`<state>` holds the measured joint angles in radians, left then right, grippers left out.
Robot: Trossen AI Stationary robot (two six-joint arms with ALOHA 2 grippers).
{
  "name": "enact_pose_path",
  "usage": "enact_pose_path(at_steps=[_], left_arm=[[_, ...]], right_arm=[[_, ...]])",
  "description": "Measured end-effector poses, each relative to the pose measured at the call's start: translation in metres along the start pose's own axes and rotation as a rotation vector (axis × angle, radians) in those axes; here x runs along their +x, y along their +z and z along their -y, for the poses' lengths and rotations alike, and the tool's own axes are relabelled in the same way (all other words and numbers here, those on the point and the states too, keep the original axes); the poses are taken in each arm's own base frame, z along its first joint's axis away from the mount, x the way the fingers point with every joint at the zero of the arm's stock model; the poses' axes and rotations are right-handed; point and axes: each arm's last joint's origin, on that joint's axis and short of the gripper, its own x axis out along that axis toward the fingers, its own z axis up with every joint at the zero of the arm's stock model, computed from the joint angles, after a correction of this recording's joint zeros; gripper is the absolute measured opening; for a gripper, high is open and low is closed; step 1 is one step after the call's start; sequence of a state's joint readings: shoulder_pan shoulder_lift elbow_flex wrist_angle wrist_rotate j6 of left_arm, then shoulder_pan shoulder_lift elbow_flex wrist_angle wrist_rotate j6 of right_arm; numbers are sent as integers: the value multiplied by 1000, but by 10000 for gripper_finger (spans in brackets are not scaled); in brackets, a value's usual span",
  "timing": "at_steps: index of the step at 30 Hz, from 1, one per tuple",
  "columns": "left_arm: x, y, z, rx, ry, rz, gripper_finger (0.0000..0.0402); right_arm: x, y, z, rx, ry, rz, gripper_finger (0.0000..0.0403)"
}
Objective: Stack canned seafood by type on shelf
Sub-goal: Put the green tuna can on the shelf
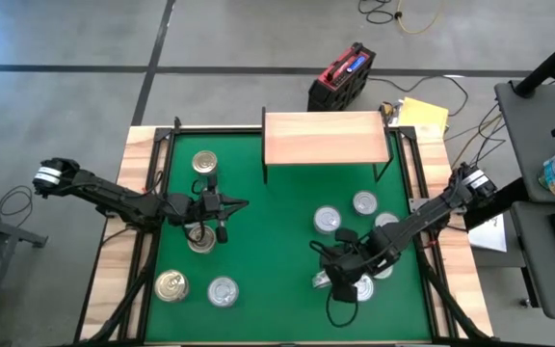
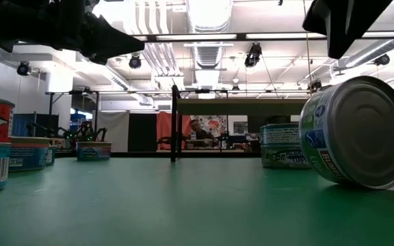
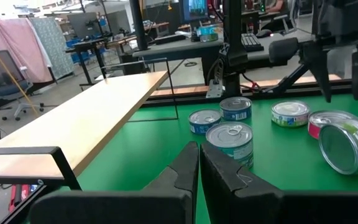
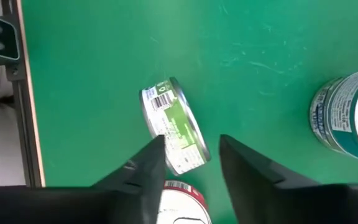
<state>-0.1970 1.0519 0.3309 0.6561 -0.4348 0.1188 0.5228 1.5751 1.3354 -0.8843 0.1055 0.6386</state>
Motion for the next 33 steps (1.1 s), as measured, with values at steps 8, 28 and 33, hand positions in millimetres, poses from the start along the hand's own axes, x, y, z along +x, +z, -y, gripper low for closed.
enact_pose_path(at_steps=[8, 28, 33], left_arm=[[0, 0, 0, 0, 0, 1, 0], [0, 0, 0, 1, 0, -2, 0], [0, 0, 0, 1, 0, -2, 0]], right_arm=[[12, 1, -2, -34, -17, -20, 248], [51, 1, -8, -102, -53, -87, 249], [51, 2, -8, -99, -49, -80, 246]])
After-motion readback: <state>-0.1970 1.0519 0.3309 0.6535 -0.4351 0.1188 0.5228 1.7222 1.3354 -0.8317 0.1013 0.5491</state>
